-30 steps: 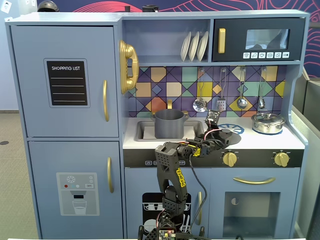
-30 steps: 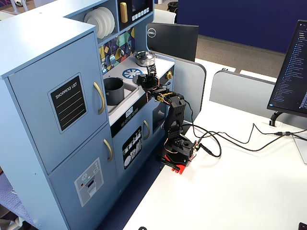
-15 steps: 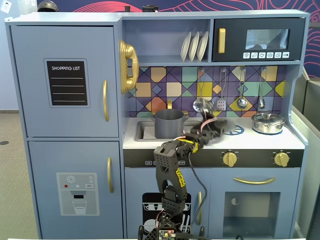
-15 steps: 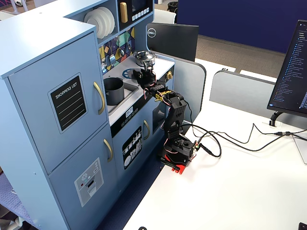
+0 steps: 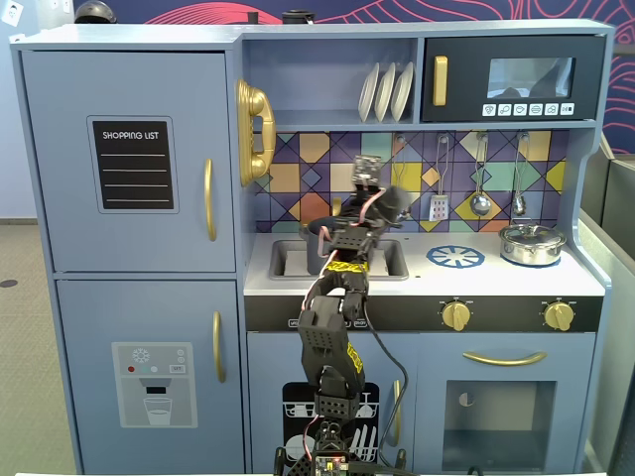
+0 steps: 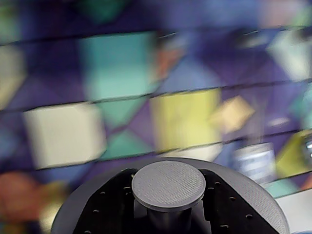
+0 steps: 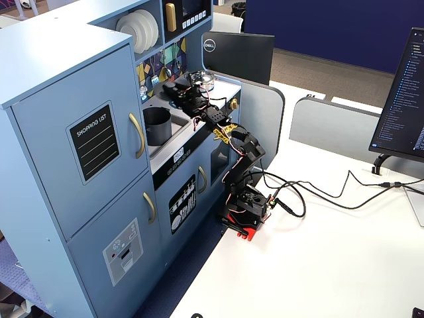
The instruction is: Pick up the lid from the counter and put it on the gray recipient
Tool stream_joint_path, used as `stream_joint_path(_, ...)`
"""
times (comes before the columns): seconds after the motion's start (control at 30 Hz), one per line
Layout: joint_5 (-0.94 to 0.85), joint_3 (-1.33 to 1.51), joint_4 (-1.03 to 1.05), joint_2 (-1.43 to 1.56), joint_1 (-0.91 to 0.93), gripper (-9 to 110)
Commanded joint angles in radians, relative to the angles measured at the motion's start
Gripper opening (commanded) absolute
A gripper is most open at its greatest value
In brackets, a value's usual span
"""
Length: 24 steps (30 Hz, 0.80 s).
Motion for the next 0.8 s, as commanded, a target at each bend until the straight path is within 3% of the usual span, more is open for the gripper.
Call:
stream_joint_path(0.0, 0.002, -0.035, 0.032, 0.092, -0.075, 0)
stream_joint_path(0.77, -0.04, 0.13, -0.075, 0.046, -0.212, 0)
